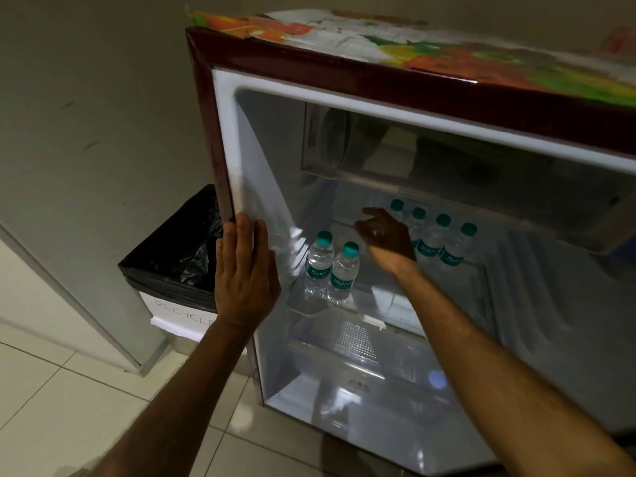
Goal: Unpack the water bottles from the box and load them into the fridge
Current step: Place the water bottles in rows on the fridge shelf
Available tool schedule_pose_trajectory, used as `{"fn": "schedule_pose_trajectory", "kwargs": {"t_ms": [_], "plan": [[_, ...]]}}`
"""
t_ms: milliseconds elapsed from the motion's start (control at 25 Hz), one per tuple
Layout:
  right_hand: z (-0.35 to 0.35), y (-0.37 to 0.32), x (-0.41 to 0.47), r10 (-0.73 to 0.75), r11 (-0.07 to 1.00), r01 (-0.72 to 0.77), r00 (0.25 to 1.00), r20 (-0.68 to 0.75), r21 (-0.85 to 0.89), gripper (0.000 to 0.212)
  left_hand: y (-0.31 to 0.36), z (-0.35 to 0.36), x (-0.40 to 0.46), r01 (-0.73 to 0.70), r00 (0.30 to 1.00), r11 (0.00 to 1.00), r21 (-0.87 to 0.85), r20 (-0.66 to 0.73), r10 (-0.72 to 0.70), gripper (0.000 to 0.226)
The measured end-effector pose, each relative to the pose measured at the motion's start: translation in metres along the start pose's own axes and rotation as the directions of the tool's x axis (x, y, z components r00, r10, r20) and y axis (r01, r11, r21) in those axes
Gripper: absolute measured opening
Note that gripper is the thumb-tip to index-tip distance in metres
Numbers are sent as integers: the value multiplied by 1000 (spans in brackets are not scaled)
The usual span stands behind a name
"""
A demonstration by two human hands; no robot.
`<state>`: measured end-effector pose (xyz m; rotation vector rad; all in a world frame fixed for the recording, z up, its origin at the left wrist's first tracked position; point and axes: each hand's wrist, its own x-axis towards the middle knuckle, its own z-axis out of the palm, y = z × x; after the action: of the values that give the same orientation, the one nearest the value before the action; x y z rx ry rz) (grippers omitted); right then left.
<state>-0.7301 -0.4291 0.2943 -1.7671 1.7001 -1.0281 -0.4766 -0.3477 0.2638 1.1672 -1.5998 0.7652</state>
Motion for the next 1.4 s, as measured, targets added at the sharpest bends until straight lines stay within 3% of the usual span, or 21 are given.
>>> {"fn": "schedule_pose_trajectory", "kwargs": {"t_ms": [80,160,240,360,440,520,680,840,920,1040,1160,1280,1400], "plan": [[-12,8,19,-105,985,79,979,-172,-156,31,0,0,0,2,1000,1000,1,6,-2,81],[-22,18,37,-170,938,80,955,-244,-338,32,0,0,0,5,1000,1000,-4,8,-5,80],[-32,29,54,-124,861,4,971,-202,-509,37,0,1,0,12,1000,1000,-7,0,-12,76],[-40,47,69,3,720,-13,1000,-16,-694,48,0,0,0,7,1000,1000,-8,-4,-7,70],[-40,56,72,15,688,14,999,34,-726,51,0,0,0,7,1000,1000,-10,-1,-7,72],[-38,56,72,-10,735,5,1000,-4,-678,50,-1,1,0,11,1000,1000,-7,0,-11,77],[-40,52,65,-97,709,17,993,-73,-705,49,0,2,1,8,1000,1000,2,-2,-8,80],[-38,53,59,-158,772,50,981,-115,-633,15,0,1,1,-13,1000,1000,14,-25,14,78],[-37,50,55,-159,815,33,973,-169,-578,14,0,0,2,-14,1000,1000,12,-16,14,77],[-38,41,40,-37,965,-40,957,-287,-258,24,-1,0,1,-2,1000,1000,8,-11,2,75],[-37,26,8,162,986,-140,942,-293,93,41,0,0,1,0,1000,1000,-7,-2,-1,69],[-31,23,-20,185,974,-148,956,-229,172,64,0,-1,0,10,1000,1000,-22,19,-10,66],[-21,32,-39,189,963,-150,969,-163,224,68,-1,-1,-1,23,999,999,-26,32,-22,67]]}}
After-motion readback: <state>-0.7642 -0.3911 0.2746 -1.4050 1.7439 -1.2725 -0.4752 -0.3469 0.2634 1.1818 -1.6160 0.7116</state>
